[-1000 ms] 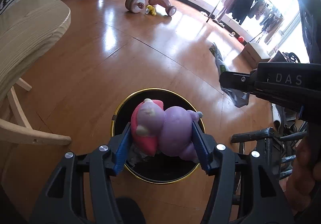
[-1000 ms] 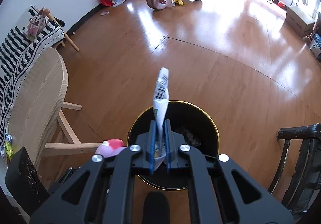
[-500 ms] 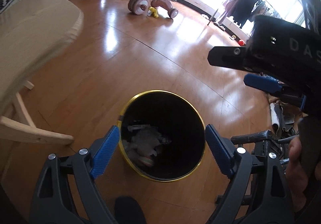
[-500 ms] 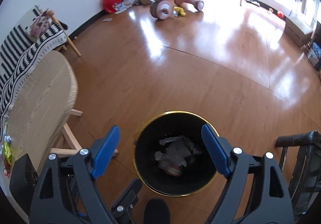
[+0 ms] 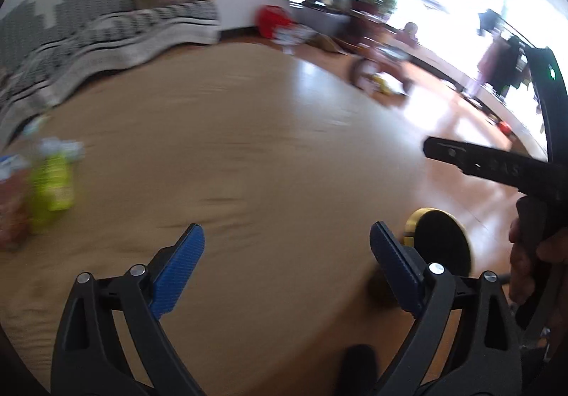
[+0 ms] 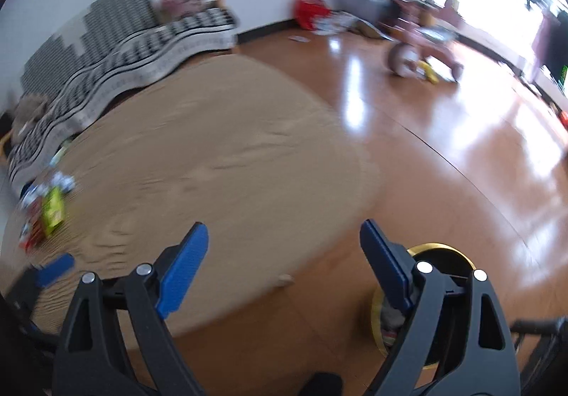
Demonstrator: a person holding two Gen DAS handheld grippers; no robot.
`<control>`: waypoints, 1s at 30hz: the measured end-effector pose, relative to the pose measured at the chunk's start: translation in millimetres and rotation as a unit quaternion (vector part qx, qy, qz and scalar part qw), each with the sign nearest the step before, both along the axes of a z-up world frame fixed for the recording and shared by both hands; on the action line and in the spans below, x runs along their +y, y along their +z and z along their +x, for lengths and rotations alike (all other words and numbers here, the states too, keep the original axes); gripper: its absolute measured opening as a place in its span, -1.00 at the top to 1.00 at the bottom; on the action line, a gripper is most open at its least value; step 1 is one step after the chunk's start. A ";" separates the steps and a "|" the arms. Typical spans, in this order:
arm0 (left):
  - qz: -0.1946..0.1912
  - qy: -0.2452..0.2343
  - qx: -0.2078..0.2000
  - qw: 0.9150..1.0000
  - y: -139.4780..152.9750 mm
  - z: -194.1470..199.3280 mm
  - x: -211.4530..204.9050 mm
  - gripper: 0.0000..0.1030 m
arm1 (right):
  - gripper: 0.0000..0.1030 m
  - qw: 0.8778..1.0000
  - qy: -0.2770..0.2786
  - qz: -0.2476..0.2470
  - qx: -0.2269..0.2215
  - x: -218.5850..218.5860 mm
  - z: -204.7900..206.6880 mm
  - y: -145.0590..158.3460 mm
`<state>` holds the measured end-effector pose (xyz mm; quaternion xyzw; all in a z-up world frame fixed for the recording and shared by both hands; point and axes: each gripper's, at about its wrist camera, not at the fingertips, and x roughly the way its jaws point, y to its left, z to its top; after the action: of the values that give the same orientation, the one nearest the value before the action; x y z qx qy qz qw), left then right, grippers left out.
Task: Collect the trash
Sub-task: 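Move both open tools back over the trash pile on the table, then grasp the silver coin-printed tube with the left tool while the right tool grasps the green popcorn bag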
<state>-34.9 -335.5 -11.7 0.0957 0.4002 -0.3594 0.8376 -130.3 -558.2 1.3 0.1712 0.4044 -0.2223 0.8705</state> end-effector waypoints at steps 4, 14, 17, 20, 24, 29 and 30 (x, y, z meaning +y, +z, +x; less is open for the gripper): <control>0.007 0.063 -0.025 0.998 14.1 33.9 89.6 -0.78 | -0.64 0.998 0.062 0.004 -0.019 67.2 54.9 7.4; -0.007 0.210 -0.046 0.977 26.0 104.9 272.4 -0.78 | -0.64 0.981 0.181 0.045 -0.045 210.9 156.9 -3.2; -0.005 0.233 -0.039 0.972 19.6 127.9 296.5 -0.78 | -0.63 0.977 0.198 0.064 -0.047 238.6 180.6 -13.2; -0.004 0.249 -0.035 0.968 10.3 150.5 311.8 -0.78 | -0.64 0.974 0.201 0.096 -0.044 249.0 198.3 -25.9; -0.011 0.247 -0.020 0.969 -2.7 177.9 310.4 -0.78 | -0.63 0.970 0.200 0.128 -0.045 258.7 218.9 -37.4; 0.025 0.226 -0.027 0.974 -25.0 204.7 295.1 -0.77 | -0.64 0.968 0.193 0.157 -0.045 263.1 234.5 -49.1; 0.034 0.225 -0.028 0.973 -30.3 210.0 293.4 -0.77 | -0.63 0.967 0.193 0.163 -0.042 264.4 238.0 -51.7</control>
<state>175.0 -42.2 -42.0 0.0417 0.4001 -0.1454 0.9039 107.8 -293.8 -50.4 0.2390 0.4236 0.0262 0.8734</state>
